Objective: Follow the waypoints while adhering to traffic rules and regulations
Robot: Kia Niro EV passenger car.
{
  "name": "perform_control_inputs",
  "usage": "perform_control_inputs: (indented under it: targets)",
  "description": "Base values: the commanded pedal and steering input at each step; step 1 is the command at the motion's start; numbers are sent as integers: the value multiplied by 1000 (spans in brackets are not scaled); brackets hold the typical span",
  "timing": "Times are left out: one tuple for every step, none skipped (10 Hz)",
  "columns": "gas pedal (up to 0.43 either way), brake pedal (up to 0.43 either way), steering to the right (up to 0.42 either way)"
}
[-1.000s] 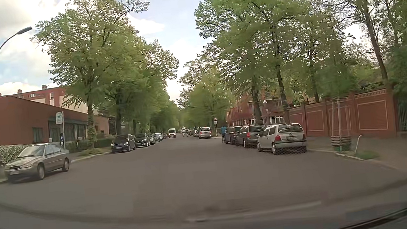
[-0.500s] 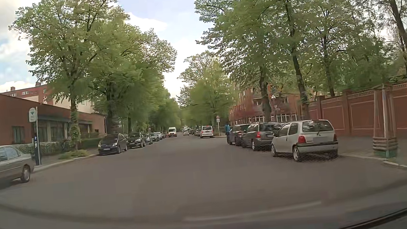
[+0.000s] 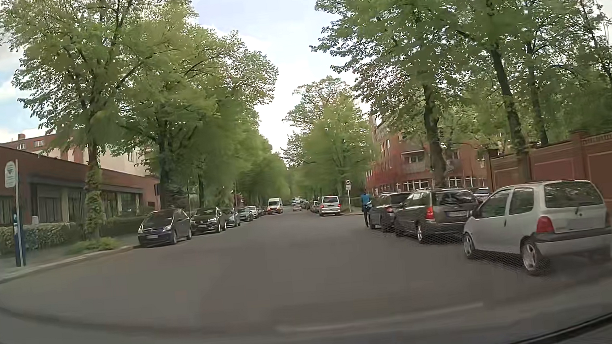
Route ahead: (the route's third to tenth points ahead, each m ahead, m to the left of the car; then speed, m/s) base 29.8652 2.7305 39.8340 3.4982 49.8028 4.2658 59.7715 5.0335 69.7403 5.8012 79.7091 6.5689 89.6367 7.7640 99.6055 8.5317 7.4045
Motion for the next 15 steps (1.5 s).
perform_control_inputs:
  targets:
    - [0, 18, -45]
    - [0, 18, -40]
    - [0, 18, -36]
    - [0, 18, -32]
    - [0, 49, -30]
    - [0, 146, -23]
    - [0, 177, -19]
    - [0, 189, -17]
    - [0, 207, -16]
    - [0, 220, -13]
    - [0, 226, -11]
    - [0, 232, -10]
    - [0, 232, -9]
    - [0, 232, -6]
    - [0, 232, 2]
